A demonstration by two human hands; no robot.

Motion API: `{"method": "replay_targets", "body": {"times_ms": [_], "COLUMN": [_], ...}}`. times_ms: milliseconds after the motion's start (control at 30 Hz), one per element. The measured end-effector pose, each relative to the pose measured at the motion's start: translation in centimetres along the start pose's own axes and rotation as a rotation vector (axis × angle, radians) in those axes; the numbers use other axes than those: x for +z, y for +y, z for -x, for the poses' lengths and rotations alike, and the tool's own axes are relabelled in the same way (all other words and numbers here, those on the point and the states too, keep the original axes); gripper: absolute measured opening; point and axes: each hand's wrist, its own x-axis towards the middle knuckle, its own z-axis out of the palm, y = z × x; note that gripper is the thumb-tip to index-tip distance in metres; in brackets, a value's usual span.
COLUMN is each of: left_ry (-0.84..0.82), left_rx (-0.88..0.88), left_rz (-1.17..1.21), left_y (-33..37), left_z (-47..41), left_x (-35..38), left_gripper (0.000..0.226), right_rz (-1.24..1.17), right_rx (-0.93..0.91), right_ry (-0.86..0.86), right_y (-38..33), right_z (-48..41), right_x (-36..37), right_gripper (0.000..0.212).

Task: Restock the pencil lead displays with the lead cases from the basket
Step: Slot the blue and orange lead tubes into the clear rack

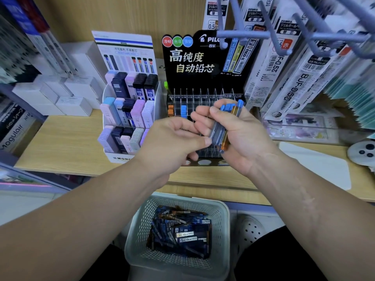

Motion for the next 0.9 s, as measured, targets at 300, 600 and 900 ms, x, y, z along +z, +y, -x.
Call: {"method": "replay_targets", "body": {"times_ms": [300, 600, 900], "left_ry": [0.062, 0.046, -0.106], "left_rx": [-0.075, -0.006, 0.068], "left_rz": [0.070, 0.085, -0.019], "left_y": [0.0, -0.4, 0.7], "left_z": [-0.2, -0.1, -0.7], "left_x": [0.8, 0.8, -1.8], "left_gripper": [0.041, 0.037, 0.058], "right_rz": [0.101, 0.094, 0.211], "right_rx": [-0.006, -0.004, 0.078], "right_ry": [0.000, 0.000, 0.004], "right_y": [0.0, -0.2, -0.9], "right_z": [0.1, 0.2, 0.1], "right_x": [-0.2, -0.2, -0.9], "right_gripper": [0.020, 0.018, 0.015]}}
